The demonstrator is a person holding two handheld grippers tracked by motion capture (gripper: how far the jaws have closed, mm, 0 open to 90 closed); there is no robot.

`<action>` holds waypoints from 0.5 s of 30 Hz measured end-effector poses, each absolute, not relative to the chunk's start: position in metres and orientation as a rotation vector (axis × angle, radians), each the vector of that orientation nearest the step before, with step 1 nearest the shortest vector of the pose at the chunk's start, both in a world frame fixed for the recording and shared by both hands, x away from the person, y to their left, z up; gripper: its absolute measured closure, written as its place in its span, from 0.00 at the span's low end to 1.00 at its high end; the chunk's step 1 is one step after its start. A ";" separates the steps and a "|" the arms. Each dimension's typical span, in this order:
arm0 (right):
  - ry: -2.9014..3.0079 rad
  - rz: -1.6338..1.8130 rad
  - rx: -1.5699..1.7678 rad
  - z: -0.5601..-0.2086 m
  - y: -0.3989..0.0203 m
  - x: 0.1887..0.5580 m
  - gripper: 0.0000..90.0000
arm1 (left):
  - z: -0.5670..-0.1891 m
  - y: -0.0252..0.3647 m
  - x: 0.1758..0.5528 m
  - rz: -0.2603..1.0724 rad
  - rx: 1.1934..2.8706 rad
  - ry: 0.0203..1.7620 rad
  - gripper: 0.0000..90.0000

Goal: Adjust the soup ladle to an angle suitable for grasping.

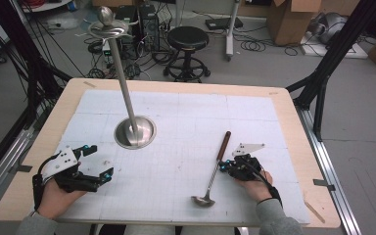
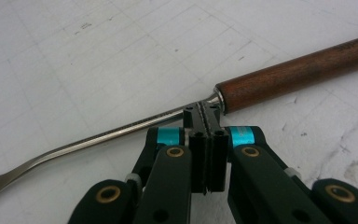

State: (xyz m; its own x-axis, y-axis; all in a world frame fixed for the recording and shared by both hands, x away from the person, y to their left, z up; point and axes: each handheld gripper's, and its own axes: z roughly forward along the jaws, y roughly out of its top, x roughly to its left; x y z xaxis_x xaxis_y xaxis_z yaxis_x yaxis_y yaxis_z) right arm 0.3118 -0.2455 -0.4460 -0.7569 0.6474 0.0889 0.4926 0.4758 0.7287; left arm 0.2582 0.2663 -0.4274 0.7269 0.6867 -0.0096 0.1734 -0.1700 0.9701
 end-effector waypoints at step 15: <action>2.512 1.140 0.967 -0.447 -0.233 0.319 1.00 | -0.428 0.266 0.258 0.523 1.721 0.690 0.02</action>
State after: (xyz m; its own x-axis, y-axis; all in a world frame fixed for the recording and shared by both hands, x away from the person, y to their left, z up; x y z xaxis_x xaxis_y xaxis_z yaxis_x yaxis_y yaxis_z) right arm 0.3187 -0.2332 -0.4466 -0.7599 0.6464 0.0687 0.4771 0.4829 0.7343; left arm 0.2580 0.2661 -0.4277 0.7277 0.6858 -0.0087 0.1768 -0.1752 0.9685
